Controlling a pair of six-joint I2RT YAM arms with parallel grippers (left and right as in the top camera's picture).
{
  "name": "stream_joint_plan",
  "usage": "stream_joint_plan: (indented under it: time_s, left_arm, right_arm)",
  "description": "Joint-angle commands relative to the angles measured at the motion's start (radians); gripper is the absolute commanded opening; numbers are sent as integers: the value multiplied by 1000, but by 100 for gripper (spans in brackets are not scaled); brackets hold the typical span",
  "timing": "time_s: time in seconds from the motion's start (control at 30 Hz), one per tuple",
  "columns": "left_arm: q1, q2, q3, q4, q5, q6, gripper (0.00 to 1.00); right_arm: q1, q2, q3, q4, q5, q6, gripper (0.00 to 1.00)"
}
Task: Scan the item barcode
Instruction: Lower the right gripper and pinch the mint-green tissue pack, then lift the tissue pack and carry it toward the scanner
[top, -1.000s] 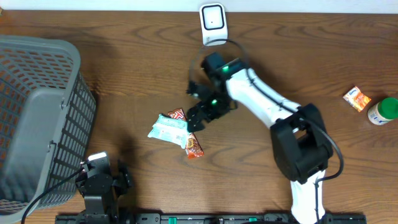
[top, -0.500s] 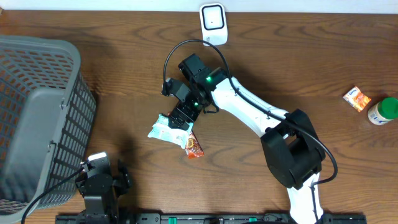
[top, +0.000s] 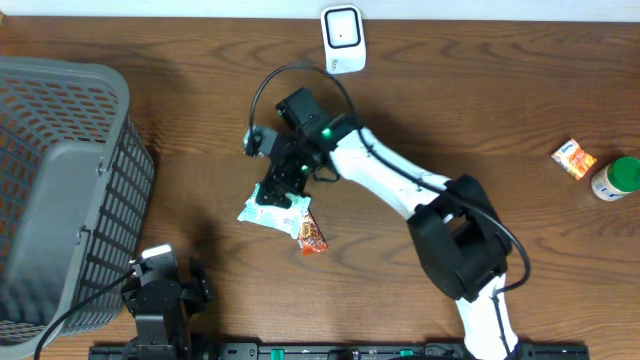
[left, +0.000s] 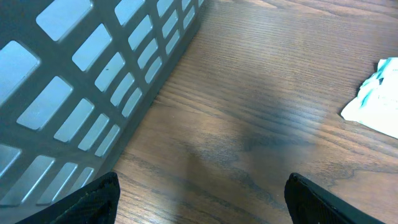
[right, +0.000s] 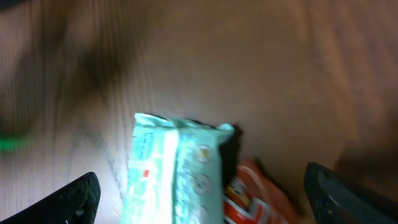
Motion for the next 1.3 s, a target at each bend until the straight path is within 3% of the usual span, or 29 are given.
stream_joint_plan:
  time_s: [0.0,0.37,0.53,0.6,0.77,0.8,1.0,1.27]
  left_arm:
    - [-3,-2,-3,-41,-10,-8,85]
    - [-3,-2,-3,-41,-10,-8,85]
    - [-3,-2,-3,-41,-10,-9,85]
    - [-3,-2,-3,-41,-10,-9,85]
    - [-3,-2,-3,-41,-10,-9,85]
    - [-3,-2,-3,-41,-10,-8,85]
    - [-3,-2,-3,-41,-10,-8,85]
    - [-3,-2,-3,-41,-10,-8,85]
  right_arm:
    - [44,40,19,8,-21,-35,99]
    - [64,90,19,-21,46,-27,99]
    - [70,107,19,-52,47,-27,54]
    - [71,107,19,-56,46,-27,45]
    - [70,106,19,-65,34,-19,5]
    - [69,106,19,-65,34,-10,1]
    - [57,79,79,-137,29,55,1]
    - [3,26,324,-481,-83,188,1]
